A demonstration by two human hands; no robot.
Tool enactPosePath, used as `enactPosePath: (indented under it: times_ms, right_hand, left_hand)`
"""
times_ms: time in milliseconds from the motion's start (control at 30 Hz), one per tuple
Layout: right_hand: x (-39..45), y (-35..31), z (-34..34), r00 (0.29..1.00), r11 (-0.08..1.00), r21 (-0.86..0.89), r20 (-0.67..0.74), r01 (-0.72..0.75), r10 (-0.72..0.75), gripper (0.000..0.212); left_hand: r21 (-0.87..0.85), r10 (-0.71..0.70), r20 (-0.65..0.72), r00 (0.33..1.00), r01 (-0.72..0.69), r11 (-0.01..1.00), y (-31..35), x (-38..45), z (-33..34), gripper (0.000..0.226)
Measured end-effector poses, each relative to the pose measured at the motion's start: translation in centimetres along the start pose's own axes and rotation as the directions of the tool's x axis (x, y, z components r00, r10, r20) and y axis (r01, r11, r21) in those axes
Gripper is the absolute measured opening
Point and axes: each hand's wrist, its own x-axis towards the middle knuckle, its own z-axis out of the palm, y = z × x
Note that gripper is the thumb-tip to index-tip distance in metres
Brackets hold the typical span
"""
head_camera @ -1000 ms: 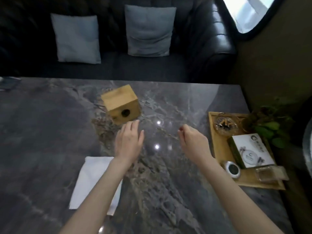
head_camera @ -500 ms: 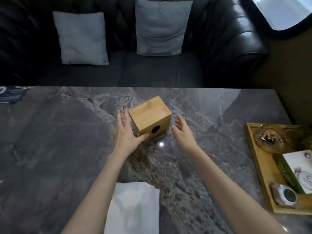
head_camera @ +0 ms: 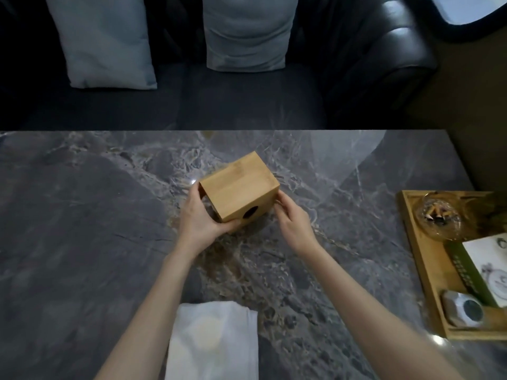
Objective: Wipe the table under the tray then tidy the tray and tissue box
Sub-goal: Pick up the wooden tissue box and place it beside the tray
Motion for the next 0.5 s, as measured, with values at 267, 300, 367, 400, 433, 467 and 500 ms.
enactPosePath:
  times_ms: [267, 300, 367, 400, 433, 467, 500]
  right_hand:
    - [-5.2, 0.4, -3.8, 0.992, 1.000, 0.011, -0.122, -0.014, 0.015, 0.035]
    - [-6.1, 0.4, -4.6, 0.989, 1.000, 0.010, -0.144, -0.012, 0.013, 0.034]
    - [-8.1, 0.7, -6.3, 0.984, 1.000, 0.005, -0.179, -0.001, 0.002, 0.033]
    - [-9.0, 0.8, -7.3, 0.981, 1.000, -0.007, -0.193, 0.005, -0.006, 0.031]
    - [-10.1, 1.0, -8.4, 0.978, 1.000, -0.024, -0.209, 0.008, -0.012, 0.029]
    - [-11.0, 1.2, -9.5, 0.974, 0.999, -0.039, -0.224, 0.009, -0.018, 0.028]
    - [-12.1, 1.4, -10.5, 0.970, 0.999, -0.050, -0.241, 0.009, -0.021, 0.026]
  left_hand:
    - [-0.074, 0.035, 0.041, 0.999, -0.032, 0.997, 3.3, -4.9, 2.2, 0.105]
    - [-0.085, 0.039, 0.055, 0.998, -0.035, 0.996, 3.9, -5.7, 2.6, 0.104]
    - [-0.115, 0.046, 0.092, 0.995, -0.035, 0.993, 5.1, -7.2, 3.6, 0.107]
    - [-0.130, 0.051, 0.110, 0.993, -0.036, 0.991, 5.7, -8.0, 4.2, 0.108]
    - [-0.135, 0.053, 0.128, 0.990, -0.036, 0.990, 6.4, -8.8, 4.8, 0.109]
    - [-0.130, 0.052, 0.146, 0.988, -0.033, 0.991, 7.0, -9.6, 5.4, 0.109]
    - [-0.125, 0.057, 0.160, 0.985, -0.037, 0.991, 7.7, -10.5, 6.0, 0.108]
